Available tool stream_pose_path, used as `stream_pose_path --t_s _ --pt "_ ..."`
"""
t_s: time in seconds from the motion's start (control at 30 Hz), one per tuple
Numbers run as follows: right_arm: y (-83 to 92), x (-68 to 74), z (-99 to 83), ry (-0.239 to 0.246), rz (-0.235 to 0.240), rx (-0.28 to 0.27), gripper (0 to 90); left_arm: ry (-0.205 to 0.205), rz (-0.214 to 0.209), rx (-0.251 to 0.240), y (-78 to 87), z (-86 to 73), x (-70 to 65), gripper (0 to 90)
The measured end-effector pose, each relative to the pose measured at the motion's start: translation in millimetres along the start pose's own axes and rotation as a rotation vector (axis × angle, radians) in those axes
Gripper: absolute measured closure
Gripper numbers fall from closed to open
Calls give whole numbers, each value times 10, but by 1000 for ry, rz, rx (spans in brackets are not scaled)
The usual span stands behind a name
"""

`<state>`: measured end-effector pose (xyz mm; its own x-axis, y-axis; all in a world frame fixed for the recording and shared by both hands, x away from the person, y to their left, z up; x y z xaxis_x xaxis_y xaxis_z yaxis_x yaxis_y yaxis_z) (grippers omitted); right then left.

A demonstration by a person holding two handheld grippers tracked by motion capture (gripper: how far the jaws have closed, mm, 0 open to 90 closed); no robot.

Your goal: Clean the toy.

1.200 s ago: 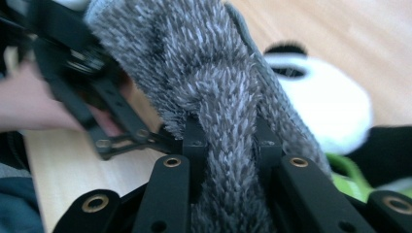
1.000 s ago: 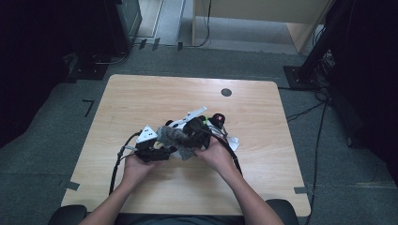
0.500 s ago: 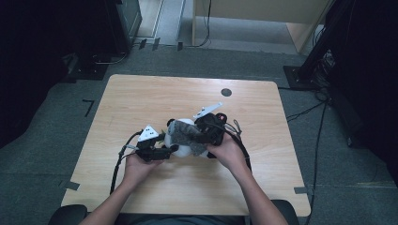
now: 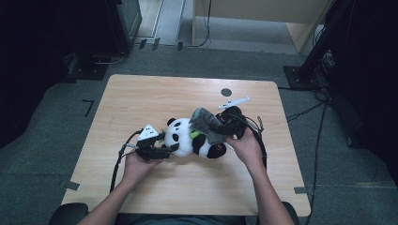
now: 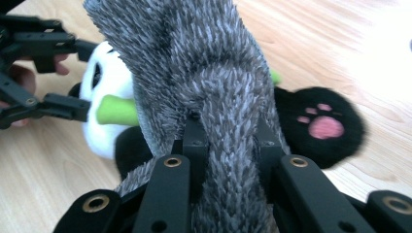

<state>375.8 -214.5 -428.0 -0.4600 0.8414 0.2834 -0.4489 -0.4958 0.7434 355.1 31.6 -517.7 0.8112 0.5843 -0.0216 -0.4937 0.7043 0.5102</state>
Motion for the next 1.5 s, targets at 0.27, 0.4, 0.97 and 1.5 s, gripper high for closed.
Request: stream_pose_path --t_s 0.27,0.4,0.97,1.5 --pt "285 200 117 11 100 -83 753 9 2 -16 4 7 -1 249" --pt "323 450 152 61 145 -101 753 11 2 -17 9 14 -7 249" --pt "-463 826 2 117 165 91 746 22 8 -19 13 7 -25 247" --pt "-307 597 -28 126 113 62 747 23 26 30 -15 25 -11 244"
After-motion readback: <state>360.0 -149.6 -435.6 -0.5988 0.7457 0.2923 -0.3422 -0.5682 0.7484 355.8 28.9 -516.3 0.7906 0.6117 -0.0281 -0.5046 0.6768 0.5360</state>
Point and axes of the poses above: each handheld gripper's, and its own axes: y roughly backward along the jaws, z roughly out of its top, x roughly to its left, the point moved 5 cm from there along -y, roughly forward along the jaws, and after that the axes turned 12 degrees about -y, right-handed, at the moved point
